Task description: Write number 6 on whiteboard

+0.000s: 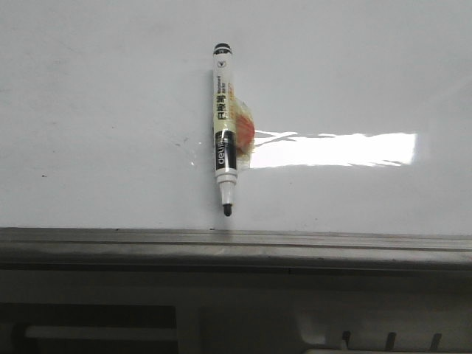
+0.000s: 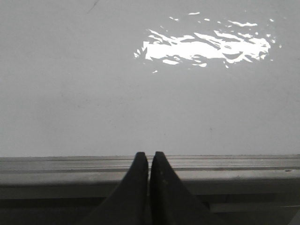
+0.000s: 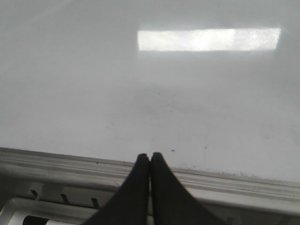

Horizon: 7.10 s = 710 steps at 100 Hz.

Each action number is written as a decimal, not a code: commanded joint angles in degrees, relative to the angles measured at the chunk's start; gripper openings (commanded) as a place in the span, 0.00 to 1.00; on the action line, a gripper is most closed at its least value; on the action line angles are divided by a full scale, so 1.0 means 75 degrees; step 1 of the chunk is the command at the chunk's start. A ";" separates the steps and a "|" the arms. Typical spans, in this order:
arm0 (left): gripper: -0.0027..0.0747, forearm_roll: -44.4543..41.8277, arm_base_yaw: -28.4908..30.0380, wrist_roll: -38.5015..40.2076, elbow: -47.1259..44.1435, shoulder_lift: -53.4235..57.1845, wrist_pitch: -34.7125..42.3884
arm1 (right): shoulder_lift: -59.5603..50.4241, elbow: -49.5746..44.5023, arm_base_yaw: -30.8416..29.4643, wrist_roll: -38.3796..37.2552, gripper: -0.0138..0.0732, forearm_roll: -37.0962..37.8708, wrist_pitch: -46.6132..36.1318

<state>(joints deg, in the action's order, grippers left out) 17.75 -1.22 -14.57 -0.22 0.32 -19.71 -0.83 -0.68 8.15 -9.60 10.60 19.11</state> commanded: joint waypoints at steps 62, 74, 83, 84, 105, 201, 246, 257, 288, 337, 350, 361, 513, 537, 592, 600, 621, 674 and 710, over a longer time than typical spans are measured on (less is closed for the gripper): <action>0.01 0.5918 -0.0063 0.0066 -0.0343 0.0213 0.1456 | -0.0110 -0.0213 -0.0022 -0.0031 0.11 -0.0236 -0.4738; 0.01 0.6494 -0.0063 0.0066 -0.0326 0.0213 0.1289 | -0.0110 -0.0143 -0.0022 -0.0049 0.11 -0.2636 -0.4484; 0.01 0.6587 -0.0063 -0.0023 -0.0154 0.0213 0.0903 | -0.0110 0.0091 -0.0022 -0.0049 0.11 -0.4076 -0.4043; 0.01 0.6572 -0.0063 -0.0053 -0.0109 0.0213 0.0811 | -0.0110 0.0113 -0.0022 -0.0049 0.11 -0.4171 -0.3995; 0.01 0.6434 -0.0063 -0.1916 0.1031 0.0070 -0.0226 | -0.0110 0.0858 -0.0022 -0.0036 0.11 -0.4218 -0.3449; 0.50 0.5891 -0.4084 -0.2621 0.4204 -0.6775 -0.0474 | 0.1709 0.4065 0.0167 0.2519 0.69 -0.4024 0.2032; 0.50 0.6653 -0.5793 -0.2621 0.4854 -0.8600 0.1659 | 0.1709 0.4065 0.0167 0.2519 0.69 -0.4024 0.2181; 0.50 0.6825 -0.5793 -0.2621 0.4854 -0.8846 0.1635 | 0.1709 0.4065 0.0167 0.2519 0.69 -0.4024 0.2181; 0.50 0.6825 -0.5793 -0.2621 0.5120 -0.9123 0.1230 | 0.1709 0.4065 0.0167 0.2519 0.69 -0.4011 0.2181; 0.50 0.7090 -0.5793 -0.2621 0.5182 -0.9123 0.0900 | 0.1742 0.3935 0.0167 0.2519 0.69 -0.4011 0.2148; 0.50 0.7090 -0.5793 -0.2621 0.5198 -0.9204 0.0900 | 0.1761 0.3773 0.0167 0.2519 0.69 -0.4011 0.2131; 0.50 0.7090 -0.5793 -0.2621 0.5282 -0.9398 0.0823 | 0.1761 0.3761 0.0167 0.2519 0.69 -0.4011 0.2142; 0.01 0.2028 -0.5793 -0.6458 0.5638 -0.8399 -0.1959 | 0.3013 0.4734 0.1692 0.7817 0.65 -0.6840 0.3892; 0.01 0.1986 -0.5936 -0.6477 0.5638 -0.8395 -0.2037 | 0.4186 0.4741 0.2389 0.7941 0.65 -0.7066 0.3041; 0.01 0.1324 -0.7067 -0.6780 0.5622 -0.8395 -0.1792 | 0.5910 0.4753 0.4155 0.9029 0.65 -0.8324 0.1960; 0.01 0.0967 -0.7051 -0.6780 0.5519 -0.8395 -0.1778 | 0.5989 0.4753 0.4332 0.9029 0.65 -0.8324 0.1843; 0.01 0.0945 -0.7022 -0.6780 0.5398 -0.8395 -0.1672 | 0.6334 0.4753 0.4694 0.9029 0.65 -0.8324 0.1285; 0.01 0.1133 -0.7022 -0.6780 0.5398 -0.8395 -0.1469 | 0.7221 0.4753 0.5397 0.9071 0.65 -0.8359 0.0166; 0.01 0.1200 -0.7022 -0.6780 0.5398 -0.8395 -0.1305 | 0.7781 0.4788 0.5397 0.9071 0.65 -0.8431 0.0084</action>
<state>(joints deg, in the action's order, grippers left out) 24.61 -53.79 -65.38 38.94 -63.82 -32.17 57.50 32.95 48.64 57.71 -50.85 22.04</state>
